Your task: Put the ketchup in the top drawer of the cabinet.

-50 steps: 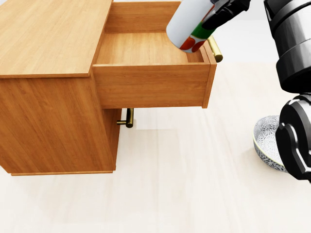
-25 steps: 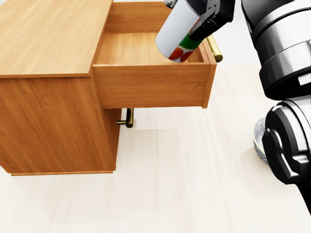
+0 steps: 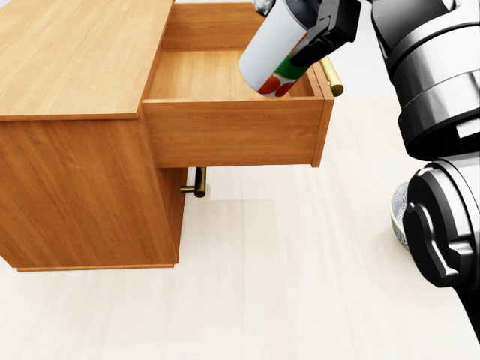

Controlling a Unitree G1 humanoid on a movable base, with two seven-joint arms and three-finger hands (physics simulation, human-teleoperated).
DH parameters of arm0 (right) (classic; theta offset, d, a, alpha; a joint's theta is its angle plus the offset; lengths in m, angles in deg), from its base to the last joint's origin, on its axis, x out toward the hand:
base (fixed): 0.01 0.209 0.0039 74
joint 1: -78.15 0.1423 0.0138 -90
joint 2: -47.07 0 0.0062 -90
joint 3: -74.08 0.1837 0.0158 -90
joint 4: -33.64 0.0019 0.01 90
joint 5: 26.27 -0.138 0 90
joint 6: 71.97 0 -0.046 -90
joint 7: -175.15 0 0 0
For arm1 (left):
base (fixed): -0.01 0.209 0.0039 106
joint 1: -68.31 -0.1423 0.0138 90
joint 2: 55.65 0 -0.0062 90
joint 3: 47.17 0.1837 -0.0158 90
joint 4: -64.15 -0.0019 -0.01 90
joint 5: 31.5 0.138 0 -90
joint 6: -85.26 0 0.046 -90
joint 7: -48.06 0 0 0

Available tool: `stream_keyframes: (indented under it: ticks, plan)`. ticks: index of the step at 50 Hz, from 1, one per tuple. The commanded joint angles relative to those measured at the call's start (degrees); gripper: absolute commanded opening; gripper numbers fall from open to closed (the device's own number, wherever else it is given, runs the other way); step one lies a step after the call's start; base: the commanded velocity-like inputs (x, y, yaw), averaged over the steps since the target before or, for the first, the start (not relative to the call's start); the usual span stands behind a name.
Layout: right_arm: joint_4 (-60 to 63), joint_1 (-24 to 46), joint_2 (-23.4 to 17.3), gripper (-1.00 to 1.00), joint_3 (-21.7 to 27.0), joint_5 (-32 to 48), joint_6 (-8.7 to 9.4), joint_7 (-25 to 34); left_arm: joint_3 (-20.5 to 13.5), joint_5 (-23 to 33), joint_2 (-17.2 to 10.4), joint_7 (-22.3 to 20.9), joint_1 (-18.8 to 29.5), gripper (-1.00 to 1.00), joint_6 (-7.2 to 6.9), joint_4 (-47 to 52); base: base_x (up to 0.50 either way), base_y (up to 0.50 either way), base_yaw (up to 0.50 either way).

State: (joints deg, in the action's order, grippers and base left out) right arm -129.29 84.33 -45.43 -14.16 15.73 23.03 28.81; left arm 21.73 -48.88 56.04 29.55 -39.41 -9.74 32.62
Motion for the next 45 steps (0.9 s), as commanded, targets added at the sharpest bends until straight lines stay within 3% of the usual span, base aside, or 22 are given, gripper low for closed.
stream_keyframes:
  ticks: [1,5,6,7,8,10,11,32,45]
  plan:
    - [-0.32,-0.66,0.38,-1.0,-0.48,1.27,0.0,0.07,-0.12,-0.08,0.05,-0.01,0.04,1.0,0.0,0.12,0.0,0.0,0.0]
    - [-0.18,-0.33,0.31,-1.0,-0.6,1.63,0.0,0.26,-0.18,-0.18,0.08,-0.02,-0.11,1.0,0.0,0.51,0.0,0.0,0.0]
    - [-0.21,-0.41,0.25,0.0,-0.73,1.85,0.0,0.29,-0.22,-0.19,0.12,-0.1,-0.17,1.0,0.0,0.45,0.0,0.0,0.0]
    - [-0.2,-0.41,0.25,0.0,-0.72,1.88,0.0,0.3,-0.22,-0.18,0.13,-0.12,-0.17,1.0,0.0,0.44,0.0,0.0,0.0]
    - [-0.19,-0.44,0.25,0.47,-0.63,1.84,0.0,0.26,-0.33,-0.29,0.09,-0.05,-0.11,1.0,0.0,0.6,0.0,0.0,0.0]
    - [-0.17,-0.46,0.18,0.93,-0.75,2.09,0.0,0.32,-0.51,-0.42,0.1,-0.08,-0.12,1.0,0.0,0.78,0.0,0.0,0.0]
    - [-0.16,-0.46,0.19,1.0,-0.77,2.17,0.0,0.46,-0.54,-0.45,0.12,-0.11,-0.13,1.0,0.0,0.81,0.0,0.0,0.0]
    - [0.09,-0.12,-0.43,1.0,-0.94,3.38,0.0,1.32,0.37,0.49,0.12,-0.04,-0.17,1.0,0.0,0.27,0.0,0.0,0.0]
    - [2.1,10.26,-3.0,1.0,-2.32,8.12,0.0,6.33,-1.35,-0.92,-0.25,0.32,0.74,1.0,0.0,0.51,0.0,0.0,0.0]
